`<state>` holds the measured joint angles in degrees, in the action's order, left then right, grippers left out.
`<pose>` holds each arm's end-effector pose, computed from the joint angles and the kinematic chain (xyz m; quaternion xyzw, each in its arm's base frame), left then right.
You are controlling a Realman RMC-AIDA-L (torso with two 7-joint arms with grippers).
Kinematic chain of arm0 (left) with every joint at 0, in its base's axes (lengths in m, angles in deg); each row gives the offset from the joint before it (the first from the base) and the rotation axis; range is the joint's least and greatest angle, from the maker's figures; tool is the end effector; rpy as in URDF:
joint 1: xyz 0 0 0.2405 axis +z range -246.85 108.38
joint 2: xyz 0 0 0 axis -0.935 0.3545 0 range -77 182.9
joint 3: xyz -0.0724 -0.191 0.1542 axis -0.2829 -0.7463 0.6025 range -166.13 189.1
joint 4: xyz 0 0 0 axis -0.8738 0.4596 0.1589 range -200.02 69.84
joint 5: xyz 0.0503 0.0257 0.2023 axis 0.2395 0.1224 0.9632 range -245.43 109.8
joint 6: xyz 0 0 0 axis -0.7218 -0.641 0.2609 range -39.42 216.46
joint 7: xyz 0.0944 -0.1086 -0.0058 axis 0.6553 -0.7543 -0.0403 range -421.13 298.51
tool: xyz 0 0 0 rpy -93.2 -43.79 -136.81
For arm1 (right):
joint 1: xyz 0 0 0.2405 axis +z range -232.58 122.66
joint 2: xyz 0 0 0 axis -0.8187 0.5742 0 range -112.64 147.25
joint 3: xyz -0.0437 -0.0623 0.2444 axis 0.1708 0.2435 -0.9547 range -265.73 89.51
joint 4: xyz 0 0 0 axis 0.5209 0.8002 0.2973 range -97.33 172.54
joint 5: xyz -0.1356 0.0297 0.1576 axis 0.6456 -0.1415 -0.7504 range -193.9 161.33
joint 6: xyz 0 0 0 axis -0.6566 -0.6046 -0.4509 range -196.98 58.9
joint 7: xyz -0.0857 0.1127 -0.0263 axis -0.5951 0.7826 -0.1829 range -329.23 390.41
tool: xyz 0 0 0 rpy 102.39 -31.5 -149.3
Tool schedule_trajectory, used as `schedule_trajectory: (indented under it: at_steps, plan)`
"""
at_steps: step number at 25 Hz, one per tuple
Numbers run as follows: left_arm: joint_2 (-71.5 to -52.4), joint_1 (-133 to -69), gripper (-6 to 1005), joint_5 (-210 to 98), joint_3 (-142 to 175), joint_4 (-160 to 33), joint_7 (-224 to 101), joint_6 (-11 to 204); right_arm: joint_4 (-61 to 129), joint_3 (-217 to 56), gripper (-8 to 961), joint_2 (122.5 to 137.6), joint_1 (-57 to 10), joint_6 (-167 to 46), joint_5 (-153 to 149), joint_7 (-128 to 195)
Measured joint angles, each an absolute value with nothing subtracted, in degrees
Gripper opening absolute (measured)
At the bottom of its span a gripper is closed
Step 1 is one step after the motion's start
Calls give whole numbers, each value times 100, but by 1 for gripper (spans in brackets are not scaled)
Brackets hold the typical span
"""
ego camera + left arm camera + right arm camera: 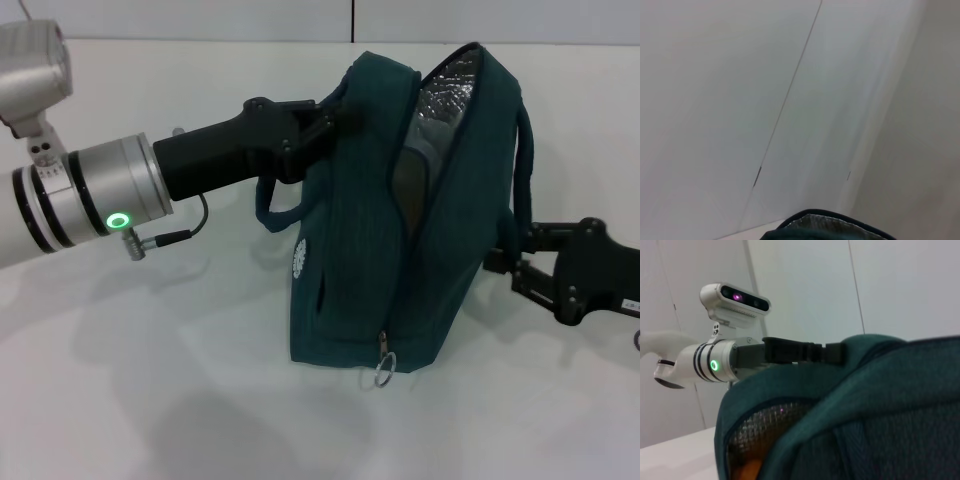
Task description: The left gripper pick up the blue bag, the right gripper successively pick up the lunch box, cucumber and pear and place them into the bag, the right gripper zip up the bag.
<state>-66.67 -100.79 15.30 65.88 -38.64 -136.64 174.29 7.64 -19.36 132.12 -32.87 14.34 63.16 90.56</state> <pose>-0.2175 0.3394 -0.0231 -0.8736 -0.2332 -0.4088 0.1236 0.2708 0.3016 -0.0181 -0.9284 0.1325 0.3059 0.1640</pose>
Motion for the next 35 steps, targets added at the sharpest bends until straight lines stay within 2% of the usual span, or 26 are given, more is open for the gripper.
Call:
schedule_trajectory:
  at_steps: [5,14,20,26,34,35]
  plan:
    - [-6673,-9999,42,1478,6586,-3895,-13156,17429,807,-2480,259,13271,-3419,1841,6084,8516]
    - [-6696,-9909,55,477,6613,-4901,-11678,17486,901,-2554,63,13234,-3345,2061,5052,8160]
    - [-6743,-9798,96,168,6614,-5324,-10846,17693,694,-2498,90,13120,-3007,2059,5259,8810]
    - [-6738,-9778,143,154,6623,-5538,-10573,17747,664,-2503,118,13212,-2921,1884,5680,8853]
    - [-6766,-9809,215,-151,6623,-5871,-10198,17890,587,-2492,154,13220,-2914,1900,5791,8837]
    - [-6768,-9815,269,-205,6624,-5903,-10185,17890,574,-2493,159,13228,-2921,1899,5809,8846]
